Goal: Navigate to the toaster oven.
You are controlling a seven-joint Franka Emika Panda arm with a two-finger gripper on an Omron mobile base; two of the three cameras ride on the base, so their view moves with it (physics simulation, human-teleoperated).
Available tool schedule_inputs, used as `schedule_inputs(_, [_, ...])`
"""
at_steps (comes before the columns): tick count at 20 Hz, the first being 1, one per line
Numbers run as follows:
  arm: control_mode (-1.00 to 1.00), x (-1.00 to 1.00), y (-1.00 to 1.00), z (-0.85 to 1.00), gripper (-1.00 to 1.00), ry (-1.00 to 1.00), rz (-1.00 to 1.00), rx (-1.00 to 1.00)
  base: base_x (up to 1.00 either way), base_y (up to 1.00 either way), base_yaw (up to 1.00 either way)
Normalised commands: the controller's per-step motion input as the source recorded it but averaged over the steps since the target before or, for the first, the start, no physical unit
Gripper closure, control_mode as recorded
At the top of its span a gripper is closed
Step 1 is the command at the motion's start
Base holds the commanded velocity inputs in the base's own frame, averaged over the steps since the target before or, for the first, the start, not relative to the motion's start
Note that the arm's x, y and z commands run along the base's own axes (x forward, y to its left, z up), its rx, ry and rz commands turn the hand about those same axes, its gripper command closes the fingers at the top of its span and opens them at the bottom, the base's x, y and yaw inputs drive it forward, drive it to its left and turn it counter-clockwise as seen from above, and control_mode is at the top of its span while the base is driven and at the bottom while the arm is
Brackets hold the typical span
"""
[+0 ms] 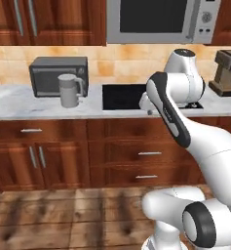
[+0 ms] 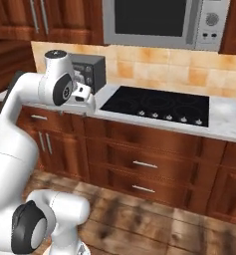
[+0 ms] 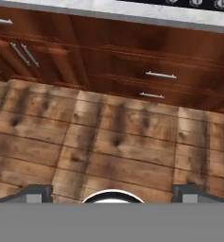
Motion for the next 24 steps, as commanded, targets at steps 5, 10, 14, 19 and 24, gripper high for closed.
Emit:
schedule_inputs(5, [1.0,0.0,0.0,0.0,-1.0,0.0,0.0,0.0,1.0,1.0,-0.11])
schedule_inputs(10, [1.0,0.0,0.0,0.0,-1.0,0.0,0.0,0.0,0.6,1.0,-0.2])
schedule_inputs(14, [1.0,0.0,0.0,0.0,-1.0,0.0,0.0,0.0,0.41,1.0,-0.24])
schedule_inputs(19, [1.0,0.0,0.0,0.0,-1.0,0.0,0.0,0.0,0.52,0.83,-0.23])
schedule_inputs(24, [1.0,0.0,0.0,0.0,-1.0,0.0,0.0,0.0,0.73,0.51,-0.17])
